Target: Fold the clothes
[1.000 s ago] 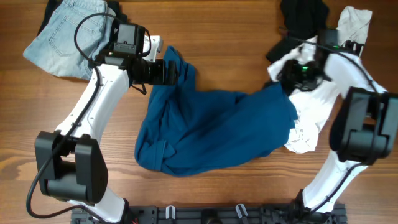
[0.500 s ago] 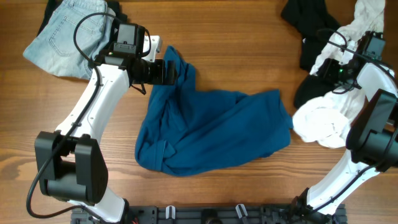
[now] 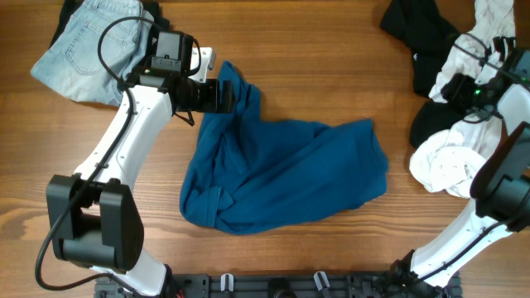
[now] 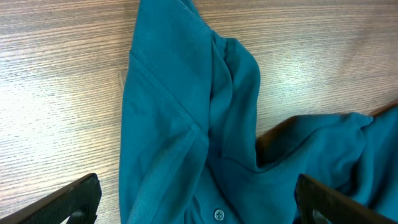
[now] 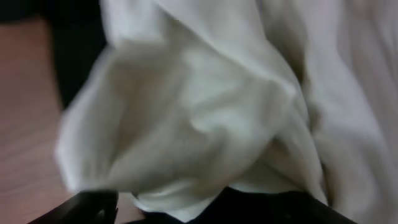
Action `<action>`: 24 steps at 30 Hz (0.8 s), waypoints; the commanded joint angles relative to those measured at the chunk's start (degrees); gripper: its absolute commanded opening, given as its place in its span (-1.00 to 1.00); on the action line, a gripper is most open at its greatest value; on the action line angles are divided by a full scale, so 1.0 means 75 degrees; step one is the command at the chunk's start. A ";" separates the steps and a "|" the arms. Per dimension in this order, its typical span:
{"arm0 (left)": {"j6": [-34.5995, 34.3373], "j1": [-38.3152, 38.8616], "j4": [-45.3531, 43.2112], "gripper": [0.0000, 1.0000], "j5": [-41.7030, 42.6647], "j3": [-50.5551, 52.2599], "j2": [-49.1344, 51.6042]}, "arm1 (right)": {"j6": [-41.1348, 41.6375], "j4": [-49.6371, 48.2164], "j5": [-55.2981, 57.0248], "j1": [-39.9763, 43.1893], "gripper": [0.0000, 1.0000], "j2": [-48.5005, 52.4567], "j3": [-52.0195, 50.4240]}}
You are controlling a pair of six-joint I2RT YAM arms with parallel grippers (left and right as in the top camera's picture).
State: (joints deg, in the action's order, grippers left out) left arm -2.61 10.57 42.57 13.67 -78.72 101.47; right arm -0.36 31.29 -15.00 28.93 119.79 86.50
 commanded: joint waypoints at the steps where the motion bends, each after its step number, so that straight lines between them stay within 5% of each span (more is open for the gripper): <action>1: 0.0122 0.0326 -0.0026 0.99 -0.0877 -0.0143 0.0073 | -0.0149 -0.0020 -0.1172 -0.0259 0.78 -0.0752 0.0341; 4: 0.0119 0.0691 -0.0029 1.00 -0.2174 -0.0143 0.0099 | -0.0128 0.0076 -0.1408 -0.0472 0.99 -0.1297 0.0341; 7: 0.0117 0.0877 -0.0143 1.00 -0.2871 -0.0143 0.0245 | -0.0128 0.0204 -0.1253 -0.0822 0.99 -0.1880 0.0341; 14: 0.0000 0.0828 -0.0571 0.82 -0.3080 -0.0143 0.0895 | -0.0137 0.0877 0.0230 -0.1798 0.99 -0.2524 0.0341; 24: -0.0125 0.1122 -0.0918 0.49 -0.2565 -0.0140 0.1274 | -0.0067 0.1370 -0.0137 -0.2264 0.99 -0.2559 0.0338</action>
State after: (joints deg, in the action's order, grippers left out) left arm -3.20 17.37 36.21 -7.11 -78.76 110.39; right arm -0.78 41.52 -14.98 12.08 101.12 88.38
